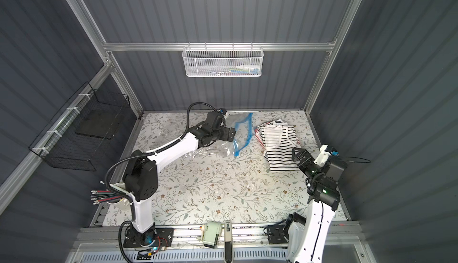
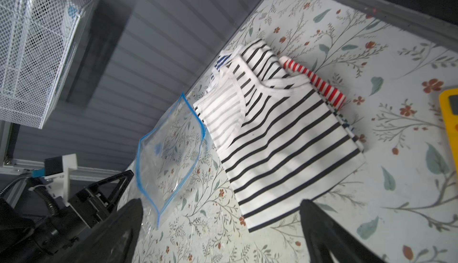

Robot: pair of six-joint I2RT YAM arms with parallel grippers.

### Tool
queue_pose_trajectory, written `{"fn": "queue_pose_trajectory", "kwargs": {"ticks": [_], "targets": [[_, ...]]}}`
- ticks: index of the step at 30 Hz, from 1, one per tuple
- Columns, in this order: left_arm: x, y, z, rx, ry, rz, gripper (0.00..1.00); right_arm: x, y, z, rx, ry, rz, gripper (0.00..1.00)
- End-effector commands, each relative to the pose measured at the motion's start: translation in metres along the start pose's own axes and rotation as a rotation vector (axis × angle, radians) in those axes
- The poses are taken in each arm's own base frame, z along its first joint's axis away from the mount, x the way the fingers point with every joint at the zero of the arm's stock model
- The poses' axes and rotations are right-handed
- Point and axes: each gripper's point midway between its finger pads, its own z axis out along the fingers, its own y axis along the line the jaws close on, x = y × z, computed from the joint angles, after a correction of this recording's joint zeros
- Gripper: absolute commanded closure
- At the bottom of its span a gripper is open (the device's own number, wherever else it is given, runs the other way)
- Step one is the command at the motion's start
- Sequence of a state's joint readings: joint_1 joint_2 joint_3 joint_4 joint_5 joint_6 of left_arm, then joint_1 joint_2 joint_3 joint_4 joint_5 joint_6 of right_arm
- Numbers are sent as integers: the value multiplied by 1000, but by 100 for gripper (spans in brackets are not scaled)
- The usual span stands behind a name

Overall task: Take the tank top out of the vacuum bag
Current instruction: Place the vacuum bag at the center of the board, then reset both arms

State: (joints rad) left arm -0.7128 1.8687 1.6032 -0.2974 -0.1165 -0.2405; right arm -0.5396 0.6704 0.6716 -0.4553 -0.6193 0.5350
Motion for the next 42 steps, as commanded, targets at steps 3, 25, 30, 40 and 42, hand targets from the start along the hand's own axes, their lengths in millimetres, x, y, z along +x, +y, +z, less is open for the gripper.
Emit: {"fn": "queue_pose_trajectory", "kwargs": {"ticks": [3,25,30,40,42], "targets": [[-42,9,-125,-25,-188,55,0,13,28,-11,-54,60,-47,1],[179,249,-189,-962,-153,-89,0,33,-63,41,190,-279,-497,1],[186,265,-150,-830,-211,-72,0,46,-50,57,103,-314,-587,1],[165,277,-88,-656,-244,40,0,38,-27,71,-4,-432,-676,1],[172,282,-88,-629,-299,36,0,37,-21,78,-31,-433,-698,1]]}}
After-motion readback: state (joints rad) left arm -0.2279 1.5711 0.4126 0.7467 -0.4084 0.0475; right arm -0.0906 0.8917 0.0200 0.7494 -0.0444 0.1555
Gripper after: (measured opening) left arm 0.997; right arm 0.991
